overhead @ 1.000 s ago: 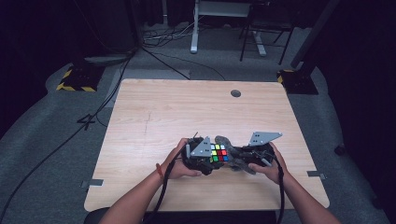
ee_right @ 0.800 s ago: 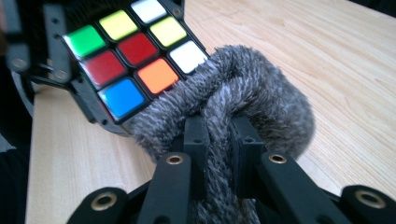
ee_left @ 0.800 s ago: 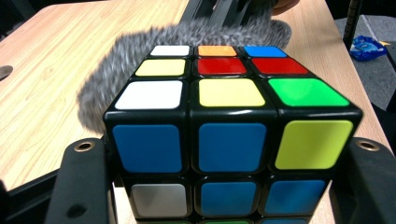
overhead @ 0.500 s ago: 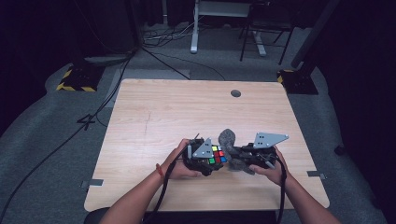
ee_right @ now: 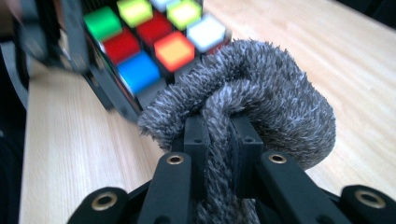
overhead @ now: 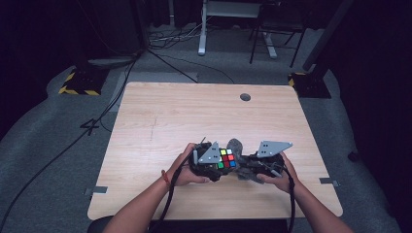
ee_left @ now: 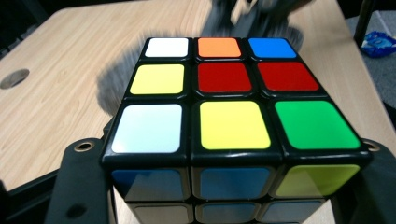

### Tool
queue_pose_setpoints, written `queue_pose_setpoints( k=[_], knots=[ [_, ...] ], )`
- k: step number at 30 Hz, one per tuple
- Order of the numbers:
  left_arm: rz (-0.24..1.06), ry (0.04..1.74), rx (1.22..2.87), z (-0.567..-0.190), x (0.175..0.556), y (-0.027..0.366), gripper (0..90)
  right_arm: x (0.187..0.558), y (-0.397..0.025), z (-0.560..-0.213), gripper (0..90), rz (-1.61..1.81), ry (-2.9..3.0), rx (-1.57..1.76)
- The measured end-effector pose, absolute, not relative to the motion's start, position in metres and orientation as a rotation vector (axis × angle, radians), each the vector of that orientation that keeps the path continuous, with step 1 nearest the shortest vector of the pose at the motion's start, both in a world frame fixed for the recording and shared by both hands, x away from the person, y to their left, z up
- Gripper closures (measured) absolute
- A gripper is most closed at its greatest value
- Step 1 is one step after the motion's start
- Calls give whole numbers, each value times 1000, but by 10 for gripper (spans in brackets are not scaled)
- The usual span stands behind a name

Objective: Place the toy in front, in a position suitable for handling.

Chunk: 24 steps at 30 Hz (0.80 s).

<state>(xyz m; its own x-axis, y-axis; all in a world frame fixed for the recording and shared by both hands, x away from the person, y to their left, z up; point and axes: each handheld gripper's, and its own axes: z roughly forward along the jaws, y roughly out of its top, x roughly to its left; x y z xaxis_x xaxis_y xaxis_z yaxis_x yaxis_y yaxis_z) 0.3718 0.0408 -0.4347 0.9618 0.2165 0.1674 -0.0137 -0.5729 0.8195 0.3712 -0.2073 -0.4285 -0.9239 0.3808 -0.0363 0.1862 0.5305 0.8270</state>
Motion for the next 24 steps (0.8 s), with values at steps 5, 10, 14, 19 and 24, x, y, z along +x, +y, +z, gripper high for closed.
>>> queue_pose_setpoints(
  k=[5, 10, 14, 19, 24],
  knots=[
    [310, 140, 2159, -433, 370, 41, 335, 371, -205, -431, 800, 1329, 2583, 484],
    [290, 146, 2146, -434, 373, 43, 335, 367, -208, -425, 801, 1391, 2552, 461],
    [278, 158, 2147, -437, 376, 44, 334, 365, -211, -418, 801, 1434, 2515, 448],
    [293, 159, 2160, -437, 376, 43, 334, 364, -213, -412, 801, 1463, 2476, 448],
    [304, 142, 2158, -435, 373, 42, 335, 365, -212, -415, 800, 1443, 2500, 465]
  ],
)
